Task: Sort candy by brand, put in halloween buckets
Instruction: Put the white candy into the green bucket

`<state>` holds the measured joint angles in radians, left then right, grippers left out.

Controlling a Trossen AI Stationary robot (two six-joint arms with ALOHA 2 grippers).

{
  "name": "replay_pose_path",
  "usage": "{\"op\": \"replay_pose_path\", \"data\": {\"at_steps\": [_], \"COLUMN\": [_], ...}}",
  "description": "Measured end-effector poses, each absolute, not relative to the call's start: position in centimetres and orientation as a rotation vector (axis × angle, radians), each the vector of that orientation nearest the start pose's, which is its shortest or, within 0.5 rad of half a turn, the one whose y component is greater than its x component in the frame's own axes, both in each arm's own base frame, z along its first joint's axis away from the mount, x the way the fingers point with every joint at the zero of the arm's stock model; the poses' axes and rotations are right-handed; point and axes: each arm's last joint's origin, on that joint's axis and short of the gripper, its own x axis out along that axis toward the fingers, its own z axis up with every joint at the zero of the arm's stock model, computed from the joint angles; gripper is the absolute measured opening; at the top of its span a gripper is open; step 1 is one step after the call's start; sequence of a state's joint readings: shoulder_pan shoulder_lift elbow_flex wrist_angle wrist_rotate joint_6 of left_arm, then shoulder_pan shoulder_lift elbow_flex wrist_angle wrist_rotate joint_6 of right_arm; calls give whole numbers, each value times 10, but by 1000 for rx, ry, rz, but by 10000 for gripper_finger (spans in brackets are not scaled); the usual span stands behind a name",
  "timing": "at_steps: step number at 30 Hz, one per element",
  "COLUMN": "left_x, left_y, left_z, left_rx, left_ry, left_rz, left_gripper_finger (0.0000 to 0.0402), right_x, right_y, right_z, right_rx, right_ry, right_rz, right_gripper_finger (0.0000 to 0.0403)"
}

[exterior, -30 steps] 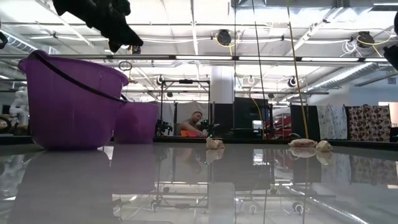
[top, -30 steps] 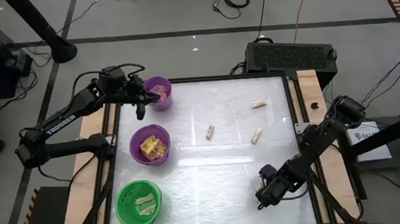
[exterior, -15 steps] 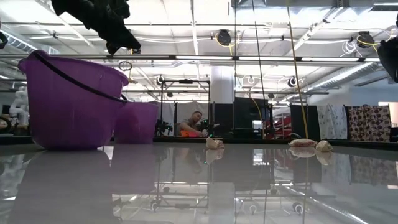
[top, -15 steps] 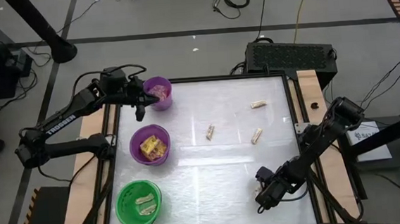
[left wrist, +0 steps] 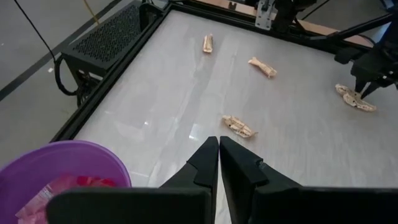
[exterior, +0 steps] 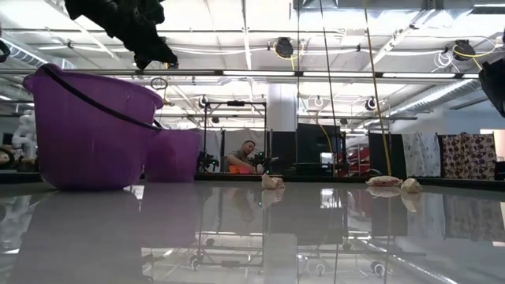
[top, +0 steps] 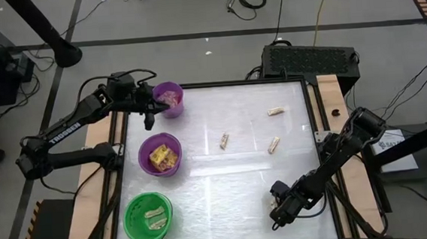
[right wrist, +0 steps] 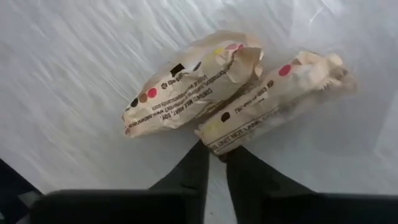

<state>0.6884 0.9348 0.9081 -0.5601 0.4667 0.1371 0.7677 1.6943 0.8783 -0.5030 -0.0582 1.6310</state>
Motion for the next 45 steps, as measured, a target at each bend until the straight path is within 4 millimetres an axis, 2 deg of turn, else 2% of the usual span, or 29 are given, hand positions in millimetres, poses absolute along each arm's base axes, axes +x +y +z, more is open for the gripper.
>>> {"op": "replay_pose_path", "data": {"at_steps": [4, 9, 12, 17, 20, 24, 29, 32, 38, 45], "left_x": [153, 153, 153, 153, 153, 153, 153, 153, 152, 151], "left_y": [109, 109, 109, 109, 109, 109, 109, 109, 108, 107], "left_z": [318, 318, 318, 318, 318, 318, 317, 317, 315, 313], "left_rx": [-187, -187, -185, -177, -177, -177, -179, -184, -183, -184], "left_ry": [504, 504, 504, 504, 504, 504, 505, 510, 533, 553], "left_rz": [180, 180, 180, 178, 178, 178, 178, 177, 166, 156], "left_gripper_finger": [23, 23, 23, 23, 23, 23, 23, 23, 23, 23], "right_x": [206, 207, 209, 224, 241, 268, 302, 320, 358, 445], "right_y": [202, 197, 191, 181, 174, 159, 141, 135, 128, 140], "right_z": [137, 149, 164, 182, 188, 201, 223, 223, 201, 175], "right_rx": [899, 972, 1043, 1132, 1128, 1041, 782, 588, 329, 137], "right_ry": [1410, 1401, 1363, 1260, 1108, 720, 331, 192, 18, 49], "right_rz": [-462, -459, -434, -323, -261, -241, -143, -76, 17, 190], "right_gripper_finger": [7, 2, 1, 1, 0, 0, 0, 0, 0, 0]}}
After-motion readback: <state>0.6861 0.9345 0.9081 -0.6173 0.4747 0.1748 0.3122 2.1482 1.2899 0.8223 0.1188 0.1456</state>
